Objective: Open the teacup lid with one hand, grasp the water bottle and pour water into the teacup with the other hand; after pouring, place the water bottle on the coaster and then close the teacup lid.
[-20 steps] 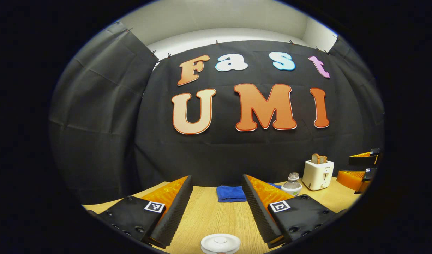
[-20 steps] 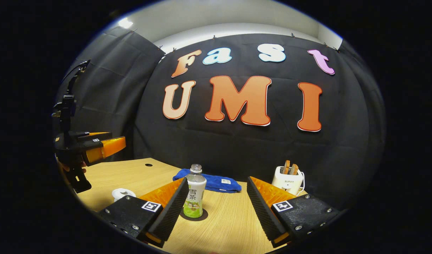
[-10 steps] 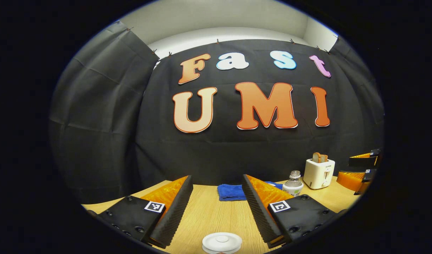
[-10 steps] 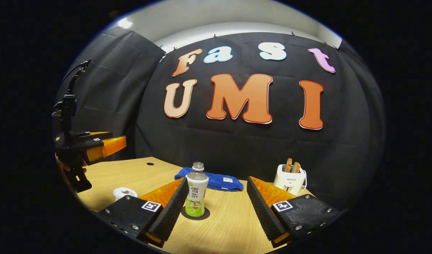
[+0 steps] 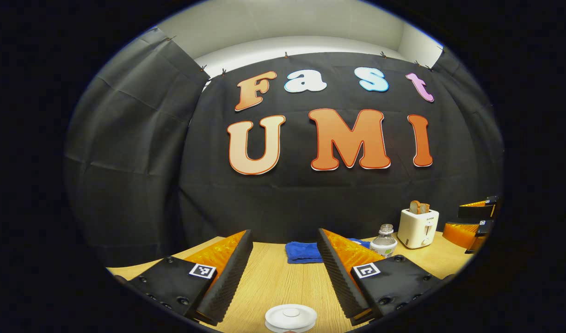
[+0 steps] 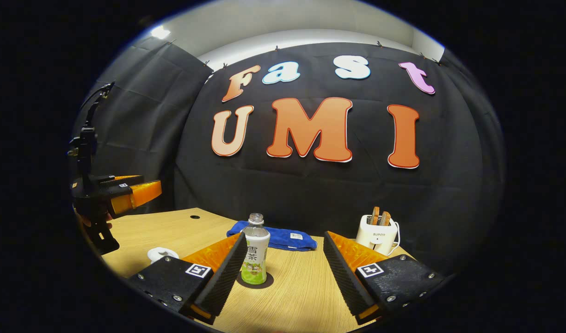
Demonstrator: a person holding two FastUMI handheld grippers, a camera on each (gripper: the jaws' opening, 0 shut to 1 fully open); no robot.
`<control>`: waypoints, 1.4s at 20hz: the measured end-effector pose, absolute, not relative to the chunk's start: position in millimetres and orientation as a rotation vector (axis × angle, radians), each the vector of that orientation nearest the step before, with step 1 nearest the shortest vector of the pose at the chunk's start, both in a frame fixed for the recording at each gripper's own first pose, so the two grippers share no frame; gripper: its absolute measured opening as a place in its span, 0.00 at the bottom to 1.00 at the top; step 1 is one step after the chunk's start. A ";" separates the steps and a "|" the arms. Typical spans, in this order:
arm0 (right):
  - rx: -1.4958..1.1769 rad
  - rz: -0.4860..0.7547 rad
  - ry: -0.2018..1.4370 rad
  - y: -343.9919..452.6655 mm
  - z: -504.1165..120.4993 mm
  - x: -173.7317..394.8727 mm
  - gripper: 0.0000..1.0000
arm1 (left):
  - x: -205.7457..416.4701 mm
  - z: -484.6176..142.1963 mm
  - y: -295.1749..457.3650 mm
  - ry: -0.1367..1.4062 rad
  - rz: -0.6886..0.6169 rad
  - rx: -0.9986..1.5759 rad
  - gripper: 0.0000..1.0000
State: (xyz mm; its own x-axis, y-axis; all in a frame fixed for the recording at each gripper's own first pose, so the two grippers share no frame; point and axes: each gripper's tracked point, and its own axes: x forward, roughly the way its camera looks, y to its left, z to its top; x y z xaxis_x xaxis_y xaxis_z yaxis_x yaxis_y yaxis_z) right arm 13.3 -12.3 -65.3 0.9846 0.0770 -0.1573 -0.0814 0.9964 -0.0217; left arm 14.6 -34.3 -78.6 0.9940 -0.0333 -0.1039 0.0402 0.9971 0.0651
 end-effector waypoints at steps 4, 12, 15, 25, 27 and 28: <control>-0.023 0.081 0.161 -12.5 -66.7 12.1 0.99 | 13.2 -78.3 -35.4 0.101 -0.036 0.066 0.92; -0.005 0.073 0.168 -16.3 -69.7 11.5 0.99 | 12.3 -79.3 -36.4 0.102 -0.037 0.078 0.90; 0.003 0.069 0.169 -18.0 -69.5 11.2 0.99 | 11.0 -78.5 -36.5 0.098 -0.038 0.081 0.90; 0.005 0.060 0.172 -18.8 -69.3 11.0 0.99 | 9.2 -76.6 -33.5 0.094 -0.030 0.088 0.90; 0.004 0.059 0.172 -18.2 -70.1 11.2 0.99 | 8.4 -77.1 -33.8 0.093 -0.031 0.087 0.90; 0.004 0.059 0.171 -18.0 -70.0 11.1 0.99 | 8.2 -77.3 -33.1 0.092 -0.032 0.087 0.90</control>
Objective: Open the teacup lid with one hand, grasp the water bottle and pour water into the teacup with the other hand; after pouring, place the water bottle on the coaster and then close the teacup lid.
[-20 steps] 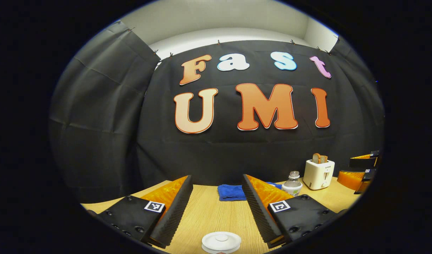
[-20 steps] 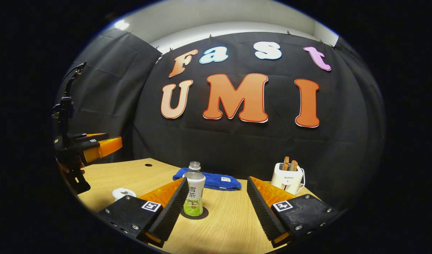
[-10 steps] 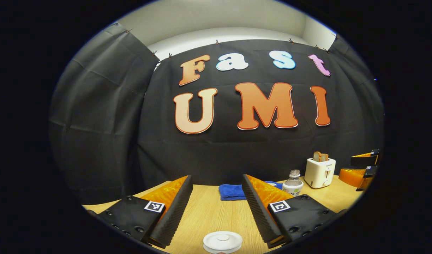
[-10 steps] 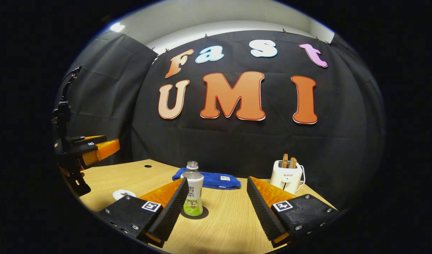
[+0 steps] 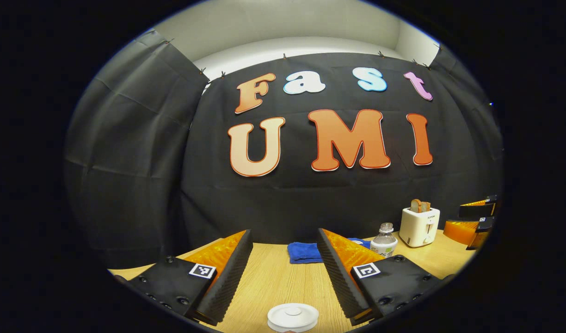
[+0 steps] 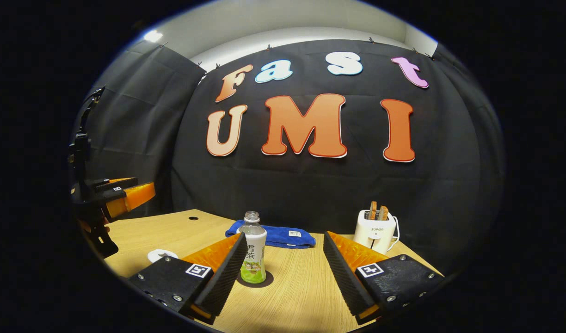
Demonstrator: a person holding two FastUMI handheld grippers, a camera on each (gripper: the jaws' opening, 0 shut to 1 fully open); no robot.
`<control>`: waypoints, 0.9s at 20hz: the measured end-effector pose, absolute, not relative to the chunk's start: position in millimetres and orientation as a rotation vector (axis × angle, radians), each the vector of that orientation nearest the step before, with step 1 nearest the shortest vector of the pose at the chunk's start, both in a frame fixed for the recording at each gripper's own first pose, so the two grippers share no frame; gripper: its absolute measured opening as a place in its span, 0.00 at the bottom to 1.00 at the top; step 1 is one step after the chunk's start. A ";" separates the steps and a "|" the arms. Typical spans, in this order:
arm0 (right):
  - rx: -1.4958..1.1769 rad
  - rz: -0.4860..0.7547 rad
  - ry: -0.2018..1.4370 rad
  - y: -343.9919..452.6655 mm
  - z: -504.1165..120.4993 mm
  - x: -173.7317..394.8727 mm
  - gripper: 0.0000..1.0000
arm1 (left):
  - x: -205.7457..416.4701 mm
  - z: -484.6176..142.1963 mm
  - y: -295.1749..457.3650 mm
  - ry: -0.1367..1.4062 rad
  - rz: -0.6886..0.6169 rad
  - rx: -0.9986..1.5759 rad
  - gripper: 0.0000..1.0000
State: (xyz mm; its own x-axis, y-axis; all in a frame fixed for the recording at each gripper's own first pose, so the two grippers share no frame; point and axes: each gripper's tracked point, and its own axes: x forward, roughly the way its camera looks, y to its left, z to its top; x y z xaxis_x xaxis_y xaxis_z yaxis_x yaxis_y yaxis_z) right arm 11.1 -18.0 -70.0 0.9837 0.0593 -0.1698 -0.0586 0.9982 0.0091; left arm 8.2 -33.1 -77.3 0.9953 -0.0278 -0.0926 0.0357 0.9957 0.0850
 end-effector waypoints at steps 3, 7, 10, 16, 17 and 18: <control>0.006 0.059 0.171 -17.8 -70.1 11.6 0.99 | 9.1 -77.7 -33.1 0.092 -0.030 0.082 0.92; 0.022 0.054 0.159 -18.8 -67.4 14.5 0.99 | 9.8 -78.5 -31.3 0.072 -0.019 0.076 0.92; 0.020 0.053 0.163 -19.0 -69.5 13.8 0.99 | 11.8 -84.1 -28.8 0.085 -0.009 0.076 0.92; 0.006 0.040 0.162 -28.1 -76.5 10.5 1.00 | 16.6 -97.3 -36.8 0.098 -0.016 0.060 0.92; 0.009 0.039 0.171 -29.9 -79.5 9.6 0.99 | 16.5 -99.8 -40.4 0.105 -0.019 0.062 0.92; 0.011 0.033 0.175 -33.7 -80.9 9.0 0.99 | 16.8 -102.6 -42.7 0.110 -0.022 0.061 0.90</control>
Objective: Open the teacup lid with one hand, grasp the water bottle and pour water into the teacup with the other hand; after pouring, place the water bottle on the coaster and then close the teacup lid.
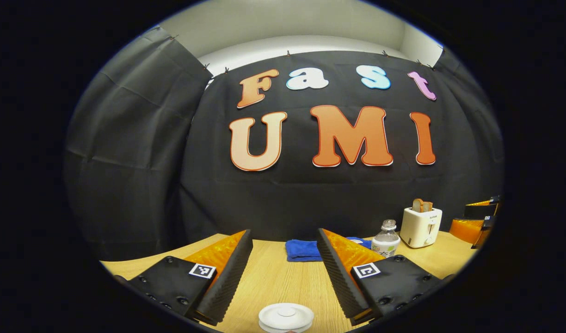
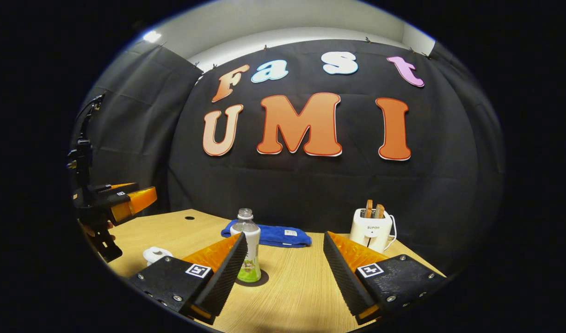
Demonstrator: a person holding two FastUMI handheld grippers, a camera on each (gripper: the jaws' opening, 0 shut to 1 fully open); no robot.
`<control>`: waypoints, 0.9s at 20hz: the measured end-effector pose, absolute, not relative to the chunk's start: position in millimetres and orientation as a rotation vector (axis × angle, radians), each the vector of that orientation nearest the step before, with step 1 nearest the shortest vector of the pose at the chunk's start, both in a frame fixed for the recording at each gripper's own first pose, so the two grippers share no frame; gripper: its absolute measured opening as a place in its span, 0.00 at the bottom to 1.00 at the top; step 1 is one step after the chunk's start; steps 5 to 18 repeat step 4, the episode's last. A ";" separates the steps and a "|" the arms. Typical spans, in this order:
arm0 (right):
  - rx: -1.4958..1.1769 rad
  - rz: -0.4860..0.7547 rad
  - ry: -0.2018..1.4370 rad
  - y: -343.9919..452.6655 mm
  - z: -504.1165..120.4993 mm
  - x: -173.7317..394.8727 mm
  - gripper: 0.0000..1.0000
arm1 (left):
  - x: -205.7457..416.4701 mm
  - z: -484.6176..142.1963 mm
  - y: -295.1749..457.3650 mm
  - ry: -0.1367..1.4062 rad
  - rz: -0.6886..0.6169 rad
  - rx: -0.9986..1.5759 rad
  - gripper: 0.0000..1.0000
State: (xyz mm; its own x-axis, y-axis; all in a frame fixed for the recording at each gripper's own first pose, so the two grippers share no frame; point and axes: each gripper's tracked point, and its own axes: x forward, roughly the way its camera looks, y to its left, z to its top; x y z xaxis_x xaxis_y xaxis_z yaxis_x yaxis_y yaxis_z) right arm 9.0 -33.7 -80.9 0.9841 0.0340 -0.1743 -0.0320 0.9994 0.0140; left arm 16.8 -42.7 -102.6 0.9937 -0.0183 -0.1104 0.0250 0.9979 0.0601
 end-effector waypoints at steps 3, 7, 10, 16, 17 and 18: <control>0.018 0.017 0.174 -44.2 -80.7 9.9 0.99 | 21.6 -101.9 -48.8 0.100 -0.026 0.060 0.90; 0.016 0.011 0.175 -47.4 -80.7 9.8 0.99 | 24.0 -99.8 -50.5 0.094 -0.024 0.062 0.92; 0.016 0.011 0.175 -47.4 -80.7 9.8 0.99 | 24.0 -99.8 -50.5 0.094 -0.024 0.062 0.92; 0.016 0.011 0.175 -47.4 -80.7 9.8 0.99 | 24.0 -99.8 -50.5 0.094 -0.024 0.062 0.92; 0.016 0.011 0.175 -47.4 -80.7 9.8 0.99 | 24.0 -99.8 -50.5 0.094 -0.024 0.062 0.92; 0.016 0.011 0.175 -47.4 -80.7 9.8 0.99 | 24.0 -99.8 -50.5 0.094 -0.024 0.062 0.92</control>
